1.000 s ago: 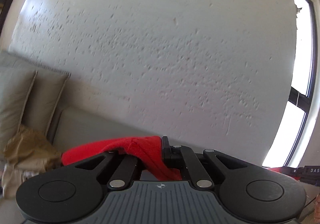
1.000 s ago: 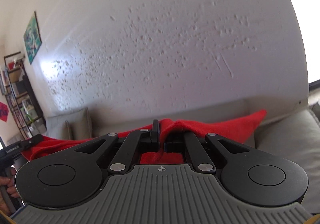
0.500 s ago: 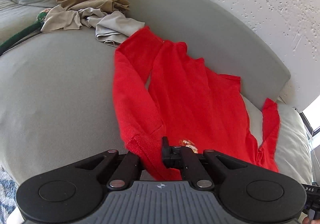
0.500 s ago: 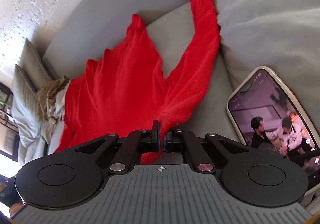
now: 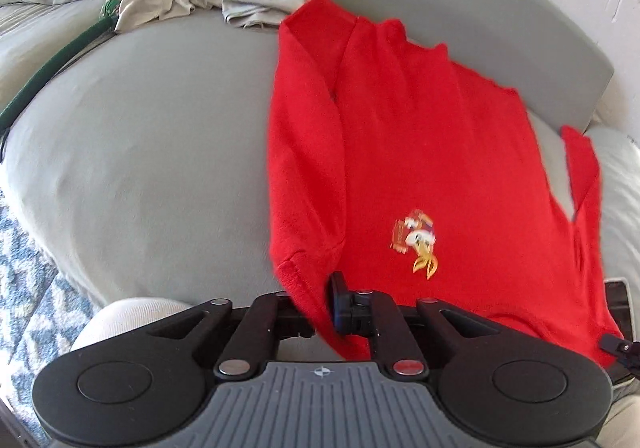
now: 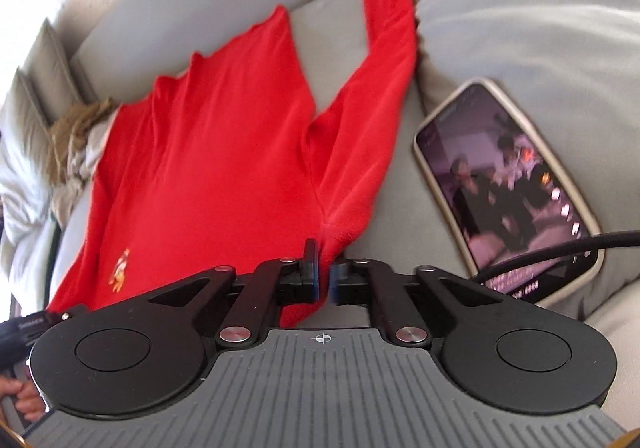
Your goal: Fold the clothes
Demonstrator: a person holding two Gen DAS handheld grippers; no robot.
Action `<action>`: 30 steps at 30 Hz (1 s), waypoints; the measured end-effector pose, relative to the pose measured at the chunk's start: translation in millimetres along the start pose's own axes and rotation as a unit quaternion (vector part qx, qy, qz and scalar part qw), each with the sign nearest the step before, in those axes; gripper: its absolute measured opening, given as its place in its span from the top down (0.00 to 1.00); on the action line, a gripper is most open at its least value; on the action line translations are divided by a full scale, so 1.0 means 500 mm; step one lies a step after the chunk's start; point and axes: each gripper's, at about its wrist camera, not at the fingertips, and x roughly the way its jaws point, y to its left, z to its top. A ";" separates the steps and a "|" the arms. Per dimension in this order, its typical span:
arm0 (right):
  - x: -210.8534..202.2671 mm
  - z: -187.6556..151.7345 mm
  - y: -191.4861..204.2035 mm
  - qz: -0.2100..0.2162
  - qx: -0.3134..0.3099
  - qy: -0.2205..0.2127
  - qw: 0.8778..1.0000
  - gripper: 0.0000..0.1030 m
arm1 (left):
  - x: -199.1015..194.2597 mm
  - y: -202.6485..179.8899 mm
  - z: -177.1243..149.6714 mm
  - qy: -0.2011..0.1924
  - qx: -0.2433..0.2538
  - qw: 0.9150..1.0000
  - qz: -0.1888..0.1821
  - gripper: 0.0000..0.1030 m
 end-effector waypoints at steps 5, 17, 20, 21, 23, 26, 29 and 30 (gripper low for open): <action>-0.083 -0.073 -0.015 0.020 -0.018 -0.001 1.000 0.67 | -0.069 -0.016 -0.055 0.013 0.046 0.999 0.000 0.67; -0.172 -0.141 -0.005 0.060 -0.035 -0.037 0.997 0.53 | -0.099 -0.128 -0.112 -0.012 0.171 0.985 -0.011 0.43; -0.164 -0.144 -0.002 0.062 -0.034 -0.027 0.997 0.53 | -0.091 -0.141 -0.123 -0.004 0.177 0.984 -0.021 0.38; -0.162 -0.145 -0.002 0.062 -0.034 -0.025 0.997 0.53 | -0.088 -0.144 -0.126 0.002 0.178 0.984 -0.025 0.37; -0.159 -0.146 -0.002 0.061 -0.031 -0.021 0.997 0.52 | -0.079 -0.147 -0.130 0.011 0.179 0.983 -0.025 0.37; -0.155 -0.147 -0.004 0.061 -0.028 -0.018 0.998 0.52 | -0.073 -0.149 -0.133 0.015 0.180 0.983 -0.022 0.37; -0.152 -0.148 -0.003 0.061 -0.027 -0.014 0.998 0.52 | -0.070 -0.148 -0.132 0.014 0.177 0.984 -0.024 0.36; -0.151 -0.148 -0.003 0.061 -0.027 -0.014 0.998 0.52 | -0.070 -0.147 -0.132 0.013 0.177 0.984 -0.024 0.36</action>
